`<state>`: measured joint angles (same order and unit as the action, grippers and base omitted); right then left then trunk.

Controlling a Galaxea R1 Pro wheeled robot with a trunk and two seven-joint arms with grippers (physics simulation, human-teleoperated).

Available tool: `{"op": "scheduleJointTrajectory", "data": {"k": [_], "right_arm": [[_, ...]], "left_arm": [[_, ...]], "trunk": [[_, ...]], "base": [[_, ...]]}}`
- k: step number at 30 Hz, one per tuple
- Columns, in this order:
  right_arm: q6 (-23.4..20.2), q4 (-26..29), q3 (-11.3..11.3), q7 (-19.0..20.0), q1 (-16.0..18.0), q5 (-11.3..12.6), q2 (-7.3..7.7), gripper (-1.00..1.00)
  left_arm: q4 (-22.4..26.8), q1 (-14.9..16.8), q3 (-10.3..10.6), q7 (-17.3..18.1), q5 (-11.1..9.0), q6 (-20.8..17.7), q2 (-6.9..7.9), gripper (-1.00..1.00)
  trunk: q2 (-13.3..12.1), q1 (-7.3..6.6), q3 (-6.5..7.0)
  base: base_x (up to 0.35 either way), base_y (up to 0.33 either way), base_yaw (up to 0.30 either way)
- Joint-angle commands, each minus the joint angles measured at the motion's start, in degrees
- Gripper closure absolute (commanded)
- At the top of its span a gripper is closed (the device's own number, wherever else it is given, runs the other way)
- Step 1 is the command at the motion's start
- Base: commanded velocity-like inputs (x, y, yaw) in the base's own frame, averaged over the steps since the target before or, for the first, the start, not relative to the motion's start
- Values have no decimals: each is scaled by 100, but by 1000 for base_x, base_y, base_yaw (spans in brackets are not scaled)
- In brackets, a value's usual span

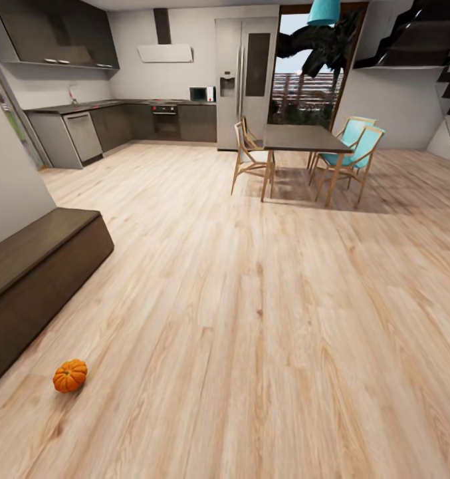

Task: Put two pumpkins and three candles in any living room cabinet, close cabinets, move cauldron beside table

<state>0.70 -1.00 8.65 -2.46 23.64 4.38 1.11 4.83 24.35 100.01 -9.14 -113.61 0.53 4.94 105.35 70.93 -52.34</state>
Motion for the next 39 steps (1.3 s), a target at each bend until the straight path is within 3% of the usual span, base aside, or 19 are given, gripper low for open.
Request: {"op": "scheduleJointTrajectory", "data": {"k": [1, 28, 39], "right_arm": [[0, -2, -2, 0, 0, -7, -3, -100], [0, -6, 3, 0, 0, -55, -23, -100], [4, -6, 1, 0, 0, -58, -23, -100]], "left_arm": [[-2, 0, 0, 0, 1, 0, 2, -100], [0, 0, 1, 5, 5, 0, -2, -100], [0, 0, 1, 4, 5, 0, -2, -100]], "trunk": [[0, 0, 0], [0, 0, 0], [0, 0, 0]], "base": [[334, 0, 0], [335, -52, 2], [330, -138, 224]]}}
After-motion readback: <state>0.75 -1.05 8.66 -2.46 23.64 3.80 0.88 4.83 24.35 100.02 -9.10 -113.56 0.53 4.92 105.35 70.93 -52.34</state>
